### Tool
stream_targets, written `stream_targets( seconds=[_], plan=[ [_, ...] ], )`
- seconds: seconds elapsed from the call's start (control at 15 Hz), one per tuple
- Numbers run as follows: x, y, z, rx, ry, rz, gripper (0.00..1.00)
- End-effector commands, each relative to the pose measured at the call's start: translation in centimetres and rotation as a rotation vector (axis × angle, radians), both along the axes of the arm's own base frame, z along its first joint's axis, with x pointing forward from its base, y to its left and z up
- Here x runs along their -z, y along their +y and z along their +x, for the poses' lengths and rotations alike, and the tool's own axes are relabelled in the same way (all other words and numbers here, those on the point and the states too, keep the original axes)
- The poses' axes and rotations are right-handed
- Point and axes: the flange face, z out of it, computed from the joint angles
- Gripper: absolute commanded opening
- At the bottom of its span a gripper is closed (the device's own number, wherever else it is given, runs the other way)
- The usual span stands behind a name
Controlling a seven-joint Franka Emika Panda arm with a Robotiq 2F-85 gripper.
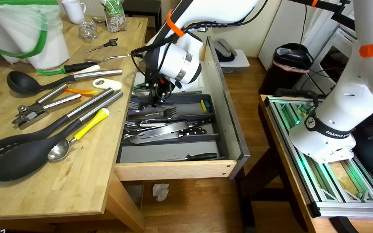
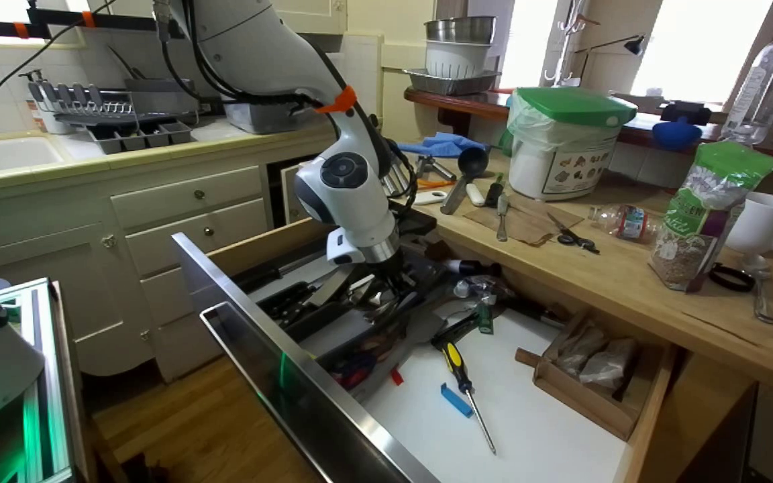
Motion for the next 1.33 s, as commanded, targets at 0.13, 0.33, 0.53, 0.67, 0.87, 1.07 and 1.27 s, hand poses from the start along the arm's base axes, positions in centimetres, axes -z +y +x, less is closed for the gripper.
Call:
stream_targets(
  seconds=[0.13, 0.33, 0.53, 0.67, 0.87, 1.07, 1.27],
  plan=[
    [1.2, -0.1, 0.1, 0.004, 0.013, -0.013, 0.17],
    [1.3, -0.1, 0.0, 0.002, 0.016, -0.014, 0.18],
    [1.4, -0.1, 0.0, -0.003, 0.019, -0.013, 0.0],
    [1.4, -0.1, 0.0, -0.006, 0.02, -0.012, 0.03],
    [1.0, 0.2, -0.2, -0.009, 0.018, -0.013, 0.03],
    [0.2, 0.7, -0.5, -0.014, 0.012, -0.016, 0.03],
    [-0.4, 1.5, -0.7, -0.036, 0.006, -0.018, 0.03]
  ],
)
